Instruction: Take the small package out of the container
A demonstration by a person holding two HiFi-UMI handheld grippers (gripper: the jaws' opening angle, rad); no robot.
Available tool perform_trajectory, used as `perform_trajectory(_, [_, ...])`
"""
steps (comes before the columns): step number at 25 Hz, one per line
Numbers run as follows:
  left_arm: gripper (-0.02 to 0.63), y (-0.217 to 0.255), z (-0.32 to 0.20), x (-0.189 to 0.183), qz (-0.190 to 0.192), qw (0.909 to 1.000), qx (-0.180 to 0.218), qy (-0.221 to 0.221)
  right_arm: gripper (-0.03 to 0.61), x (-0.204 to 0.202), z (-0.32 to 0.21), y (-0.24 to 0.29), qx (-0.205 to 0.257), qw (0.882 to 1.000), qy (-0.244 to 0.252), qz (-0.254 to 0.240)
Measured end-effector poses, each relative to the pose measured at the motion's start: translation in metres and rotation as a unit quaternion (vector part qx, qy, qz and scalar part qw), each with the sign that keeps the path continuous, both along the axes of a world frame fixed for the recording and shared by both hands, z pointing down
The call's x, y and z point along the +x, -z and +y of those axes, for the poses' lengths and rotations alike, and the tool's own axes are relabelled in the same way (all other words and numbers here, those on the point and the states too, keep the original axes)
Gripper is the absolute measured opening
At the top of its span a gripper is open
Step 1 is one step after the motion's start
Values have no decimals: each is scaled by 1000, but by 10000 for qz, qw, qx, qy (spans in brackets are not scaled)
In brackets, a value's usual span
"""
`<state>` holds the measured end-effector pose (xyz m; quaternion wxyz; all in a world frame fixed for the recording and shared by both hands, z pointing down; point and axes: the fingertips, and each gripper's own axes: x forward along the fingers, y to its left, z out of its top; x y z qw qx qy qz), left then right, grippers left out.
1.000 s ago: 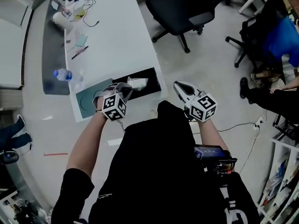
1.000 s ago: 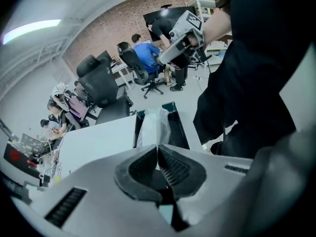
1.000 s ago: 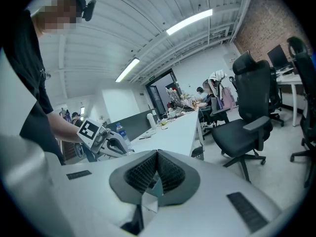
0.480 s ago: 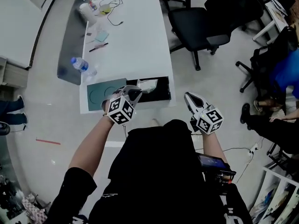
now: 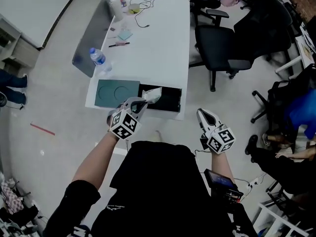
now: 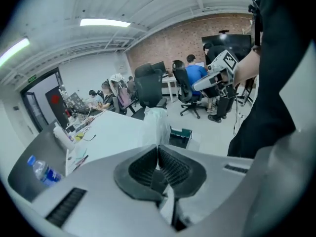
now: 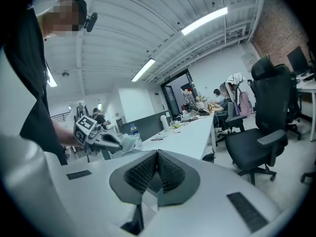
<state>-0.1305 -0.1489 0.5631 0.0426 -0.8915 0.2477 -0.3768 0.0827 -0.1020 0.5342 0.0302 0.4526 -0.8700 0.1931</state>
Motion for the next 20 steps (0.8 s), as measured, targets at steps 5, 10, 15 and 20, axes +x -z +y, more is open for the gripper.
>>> perform_trajectory(5, [18,-1,29,-5,333,9980,-39,545,26,6,12,1,58,9996,285,32])
perform_trajectory(10, [18,2,54,-14,848,9893,-176,1171,26,3,27,1,79,9982,602,-3])
perform_trajectory(15, [18,6,78,-26,1494,9710,-292,1846,26,-3,44,-4,61,9958,915,-15])
perform_trajectory(20, [18,4,107,-40,1718,9562,-290,2350,26,-10,54,-7,69,9927,1204,-6])
